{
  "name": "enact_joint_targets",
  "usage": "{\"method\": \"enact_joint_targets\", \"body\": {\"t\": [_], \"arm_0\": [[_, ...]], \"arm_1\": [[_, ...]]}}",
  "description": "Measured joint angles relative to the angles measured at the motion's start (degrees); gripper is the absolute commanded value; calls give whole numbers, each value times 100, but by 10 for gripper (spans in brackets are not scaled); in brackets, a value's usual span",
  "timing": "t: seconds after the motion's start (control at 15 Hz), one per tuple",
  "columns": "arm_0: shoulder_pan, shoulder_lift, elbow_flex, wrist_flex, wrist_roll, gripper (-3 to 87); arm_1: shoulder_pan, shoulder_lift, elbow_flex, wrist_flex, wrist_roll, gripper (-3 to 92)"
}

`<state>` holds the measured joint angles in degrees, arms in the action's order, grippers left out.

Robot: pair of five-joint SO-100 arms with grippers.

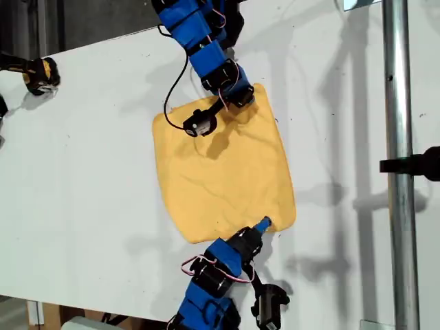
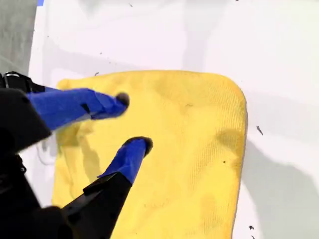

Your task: Grasp corners of a towel and fold twice.

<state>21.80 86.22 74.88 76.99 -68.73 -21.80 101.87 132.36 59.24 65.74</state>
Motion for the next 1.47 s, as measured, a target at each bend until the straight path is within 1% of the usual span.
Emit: {"method": "enact_joint_targets", "body": {"t": [0.13, 0.33, 0.4, 0.73, 1.07, 1.27, 1.33, 1.4, 1.47], "arm_0": [[18, 0, 0, 79, 404, 321], [26, -97, 62, 123, 589, 311], [26, -308, 176, 79, 580, 304], [237, -1547, 299, -580, 202, 304], [272, -2162, 325, -800, -79, 294], [281, -2602, 360, -1125, -211, 221], [299, -2672, 387, -1266, -272, 175], [299, -2698, 466, -1406, -299, 103], [290, -2689, 571, -1521, -360, -12]], "arm_1": [[0, 0, 0, 0, 0, 0], [0, 0, 0, 0, 0, 0], [0, 0, 0, 0, 0, 0], [0, 0, 0, 26, 0, 0], [0, 0, 0, 97, 0, 0], [0, 0, 0, 141, 0, 0], [0, 0, 0, 176, 0, 0], [0, 0, 0, 211, 0, 0], [0, 0, 0, 220, 0, 0]]}}
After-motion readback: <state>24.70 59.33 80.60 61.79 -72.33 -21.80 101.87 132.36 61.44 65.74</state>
